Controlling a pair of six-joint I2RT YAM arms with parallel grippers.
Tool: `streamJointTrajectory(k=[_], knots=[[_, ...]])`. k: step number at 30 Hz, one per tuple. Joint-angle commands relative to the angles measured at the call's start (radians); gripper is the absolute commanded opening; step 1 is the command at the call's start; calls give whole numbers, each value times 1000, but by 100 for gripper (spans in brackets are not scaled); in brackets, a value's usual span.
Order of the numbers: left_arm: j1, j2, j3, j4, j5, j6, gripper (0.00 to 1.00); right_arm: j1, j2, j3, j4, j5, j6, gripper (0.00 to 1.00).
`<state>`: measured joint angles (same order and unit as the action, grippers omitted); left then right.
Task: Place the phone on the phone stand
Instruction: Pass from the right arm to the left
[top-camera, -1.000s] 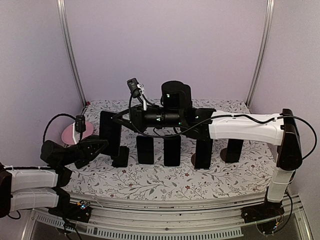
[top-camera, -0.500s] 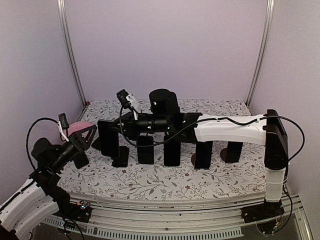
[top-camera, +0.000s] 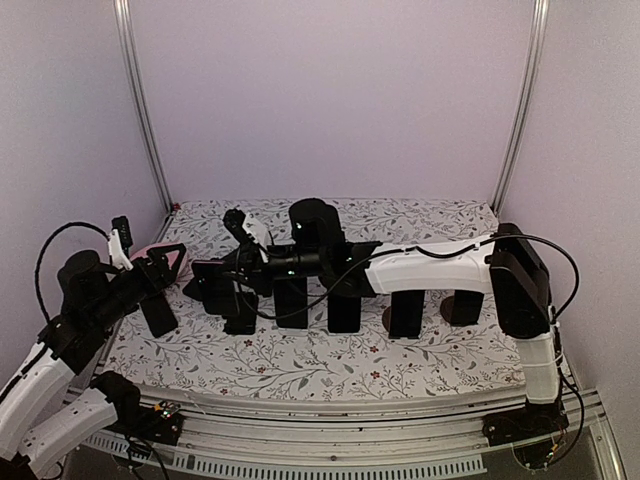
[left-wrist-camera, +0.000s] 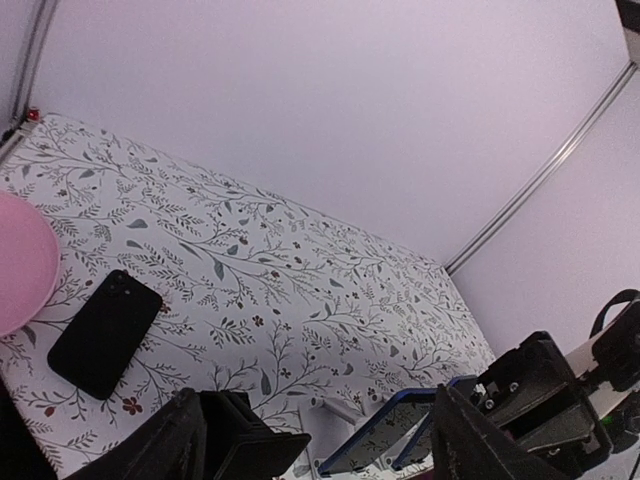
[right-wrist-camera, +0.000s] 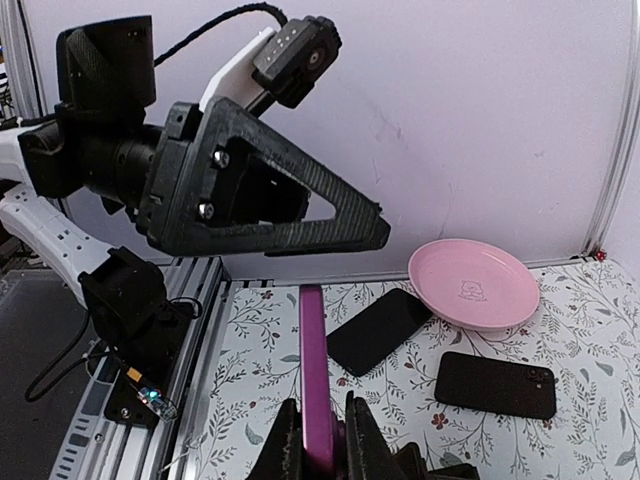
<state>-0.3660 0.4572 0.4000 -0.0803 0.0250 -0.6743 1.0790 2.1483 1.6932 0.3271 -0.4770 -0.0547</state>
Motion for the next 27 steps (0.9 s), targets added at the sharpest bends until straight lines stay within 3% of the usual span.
streamJointTrajectory(k=[1,27], knots=[[11,8,74,-89,16,52,78,-23,26,5,142,-61,-93,1],[12,42,102,-121,48,74,78,-39,128,-8,159,-39,-122,1]])
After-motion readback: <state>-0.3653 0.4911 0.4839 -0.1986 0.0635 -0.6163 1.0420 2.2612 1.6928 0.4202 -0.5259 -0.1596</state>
